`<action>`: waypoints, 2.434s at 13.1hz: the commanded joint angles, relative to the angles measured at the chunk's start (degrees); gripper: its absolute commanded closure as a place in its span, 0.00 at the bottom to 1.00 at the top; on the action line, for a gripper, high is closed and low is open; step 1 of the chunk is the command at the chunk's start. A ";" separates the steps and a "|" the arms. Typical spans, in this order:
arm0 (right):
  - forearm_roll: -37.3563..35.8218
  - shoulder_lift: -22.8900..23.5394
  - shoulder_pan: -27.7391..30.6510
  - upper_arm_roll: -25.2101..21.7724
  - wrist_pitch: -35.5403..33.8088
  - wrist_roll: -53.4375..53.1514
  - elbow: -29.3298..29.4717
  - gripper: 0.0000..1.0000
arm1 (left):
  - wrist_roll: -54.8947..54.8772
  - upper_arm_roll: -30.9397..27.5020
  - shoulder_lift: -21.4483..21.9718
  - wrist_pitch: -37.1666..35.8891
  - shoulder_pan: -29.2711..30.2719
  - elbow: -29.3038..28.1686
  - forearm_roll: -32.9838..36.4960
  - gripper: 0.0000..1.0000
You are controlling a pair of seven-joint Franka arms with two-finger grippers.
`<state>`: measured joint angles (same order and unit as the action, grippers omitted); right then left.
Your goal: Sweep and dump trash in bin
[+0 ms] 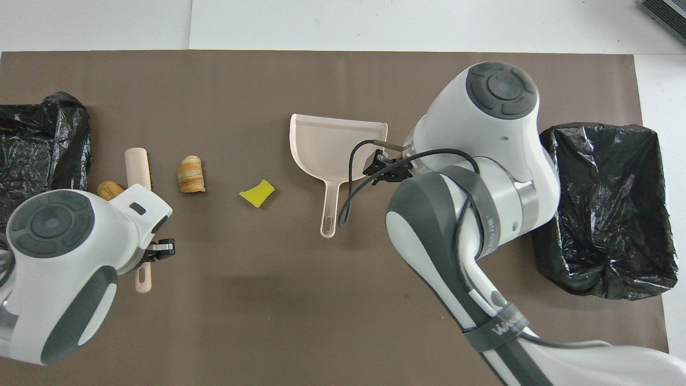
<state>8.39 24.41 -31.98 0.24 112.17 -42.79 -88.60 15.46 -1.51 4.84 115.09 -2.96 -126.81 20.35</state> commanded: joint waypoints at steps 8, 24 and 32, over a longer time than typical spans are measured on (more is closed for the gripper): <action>-1.80 2.58 -2.83 -0.07 8.68 0.78 -4.39 0.00 | -2.37 1.24 -3.43 1.63 -0.97 -1.69 -2.47 1.00; -6.52 0.04 -4.15 0.02 7.81 5.35 -4.04 1.00 | -2.81 1.68 0.07 -4.87 -15.41 0.77 -13.49 1.00; -9.79 -13.76 0.60 -0.07 -13.53 34.40 -5.71 1.00 | -5.26 1.07 0.35 -2.77 -12.61 0.51 -13.49 1.00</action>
<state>0.18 13.66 -31.99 -0.36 100.70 -15.28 -91.86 12.26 -0.11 6.57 110.16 -17.42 -126.07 7.60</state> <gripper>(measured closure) 0.678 0.740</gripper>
